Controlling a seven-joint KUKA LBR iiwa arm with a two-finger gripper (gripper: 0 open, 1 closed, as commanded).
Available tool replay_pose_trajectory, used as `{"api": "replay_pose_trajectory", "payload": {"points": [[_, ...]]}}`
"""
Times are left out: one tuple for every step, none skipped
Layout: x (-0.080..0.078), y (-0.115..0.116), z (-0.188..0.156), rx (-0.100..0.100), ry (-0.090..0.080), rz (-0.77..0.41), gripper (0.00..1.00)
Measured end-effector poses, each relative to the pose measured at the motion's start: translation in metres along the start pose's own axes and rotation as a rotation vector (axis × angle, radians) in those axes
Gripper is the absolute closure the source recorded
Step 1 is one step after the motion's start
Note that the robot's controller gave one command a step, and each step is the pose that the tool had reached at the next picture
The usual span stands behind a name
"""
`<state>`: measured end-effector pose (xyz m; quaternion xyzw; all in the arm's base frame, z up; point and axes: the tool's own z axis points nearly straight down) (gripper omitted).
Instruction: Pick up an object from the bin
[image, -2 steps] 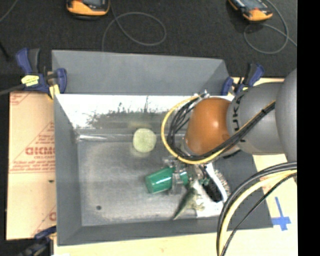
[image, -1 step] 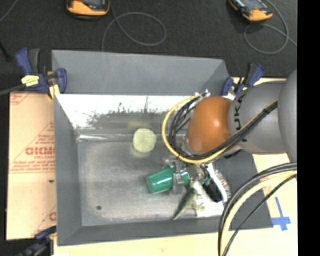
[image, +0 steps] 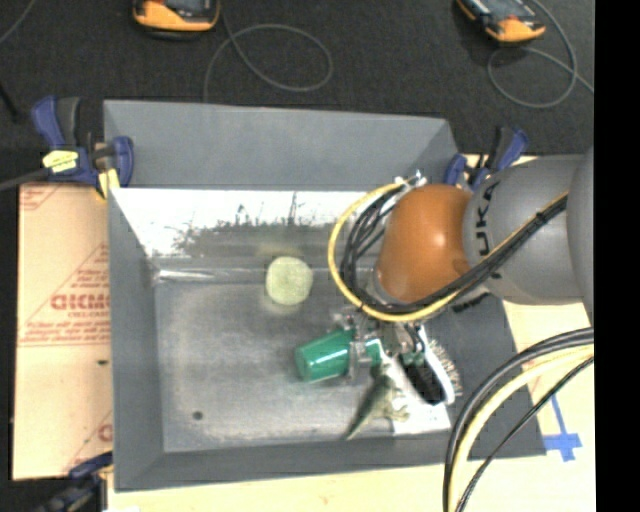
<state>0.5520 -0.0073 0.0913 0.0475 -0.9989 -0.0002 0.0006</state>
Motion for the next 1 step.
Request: {"api": "replay_pose_trajectory", "payload": {"points": [[0.0006, -0.0001, -0.0160, 0.000, 0.003, 0.001, 1.00]]}}
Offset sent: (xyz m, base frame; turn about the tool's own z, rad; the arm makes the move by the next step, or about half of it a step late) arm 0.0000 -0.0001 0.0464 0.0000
